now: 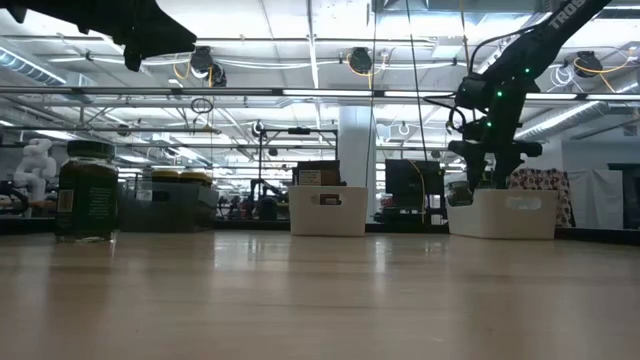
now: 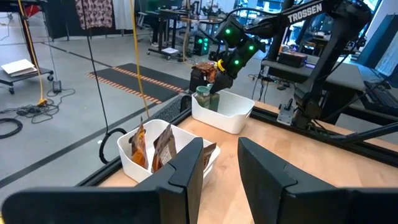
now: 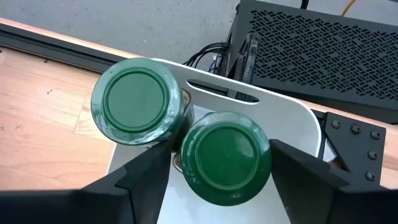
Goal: Sort spices by type
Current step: Put the bottom right green seasoning bottle into the right white bin
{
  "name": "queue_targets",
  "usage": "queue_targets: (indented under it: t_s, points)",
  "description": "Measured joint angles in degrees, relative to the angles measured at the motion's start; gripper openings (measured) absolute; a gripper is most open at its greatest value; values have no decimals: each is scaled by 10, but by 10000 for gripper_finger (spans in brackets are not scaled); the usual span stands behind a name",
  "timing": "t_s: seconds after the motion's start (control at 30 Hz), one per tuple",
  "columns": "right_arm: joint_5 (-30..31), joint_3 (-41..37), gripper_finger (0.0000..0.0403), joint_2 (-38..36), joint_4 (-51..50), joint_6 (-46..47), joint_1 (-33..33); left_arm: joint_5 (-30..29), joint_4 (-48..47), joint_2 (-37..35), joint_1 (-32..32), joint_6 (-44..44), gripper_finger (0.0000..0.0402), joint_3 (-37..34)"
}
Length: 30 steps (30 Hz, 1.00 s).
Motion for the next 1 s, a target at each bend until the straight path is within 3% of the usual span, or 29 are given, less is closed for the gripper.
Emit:
queue_targets:
  t_s: [0.27, 0.63, 1.0]
  points:
    - [0, 6, 252, -8, -4, 7, 0, 0, 0, 0, 0, 0, 105, 0]
    - [0, 90, 247, -25, -32, 5, 4, 0, 0, 0, 0, 5, 105, 0]
    - [-65, 113, 247, -26, -139, 72, 90, 0, -17, 0, 0, 6, 105, 0]
